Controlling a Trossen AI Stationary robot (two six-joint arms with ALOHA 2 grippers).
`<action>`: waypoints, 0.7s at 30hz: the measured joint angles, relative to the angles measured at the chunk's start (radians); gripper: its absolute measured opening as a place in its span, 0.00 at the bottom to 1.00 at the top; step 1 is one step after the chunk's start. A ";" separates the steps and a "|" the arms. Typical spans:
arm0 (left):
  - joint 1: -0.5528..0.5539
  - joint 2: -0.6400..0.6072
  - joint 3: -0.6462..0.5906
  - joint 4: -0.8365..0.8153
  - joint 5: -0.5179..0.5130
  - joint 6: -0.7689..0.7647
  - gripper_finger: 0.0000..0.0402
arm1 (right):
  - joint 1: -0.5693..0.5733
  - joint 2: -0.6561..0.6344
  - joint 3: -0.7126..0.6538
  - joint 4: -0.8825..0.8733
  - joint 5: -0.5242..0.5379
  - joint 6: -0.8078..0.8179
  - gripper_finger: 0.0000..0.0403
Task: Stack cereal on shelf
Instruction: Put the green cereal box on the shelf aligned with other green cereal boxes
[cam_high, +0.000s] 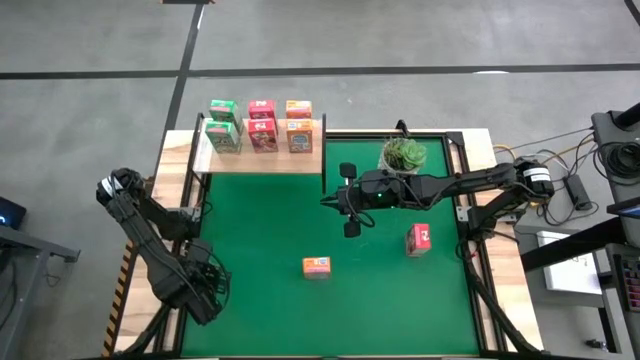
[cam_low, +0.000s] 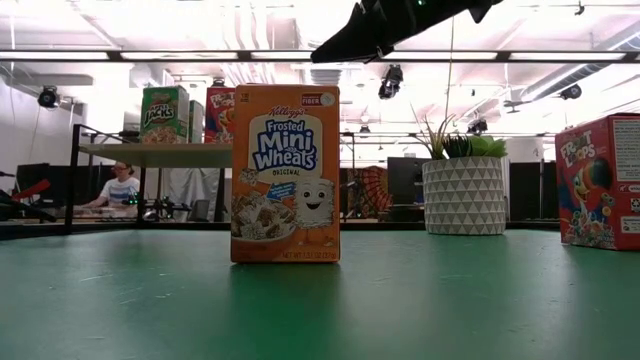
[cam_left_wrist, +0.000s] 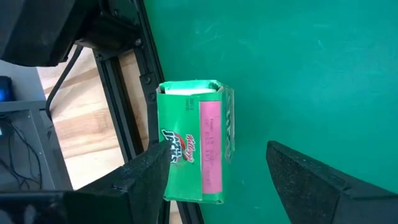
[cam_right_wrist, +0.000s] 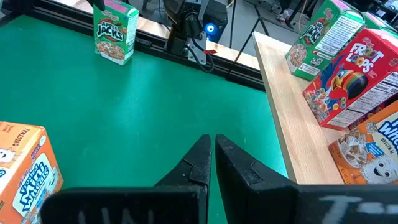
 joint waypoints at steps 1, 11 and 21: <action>0.000 0.000 -0.002 0.001 0.000 0.000 0.63 | 0.000 0.000 0.000 0.000 0.000 0.000 0.03; -0.020 -0.001 -0.024 0.001 0.000 0.012 0.70 | 0.000 0.000 0.000 0.000 0.000 0.000 0.03; -0.038 -0.001 -0.084 0.050 0.000 -0.004 0.64 | 0.000 0.001 -0.009 -0.001 0.000 -0.002 0.03</action>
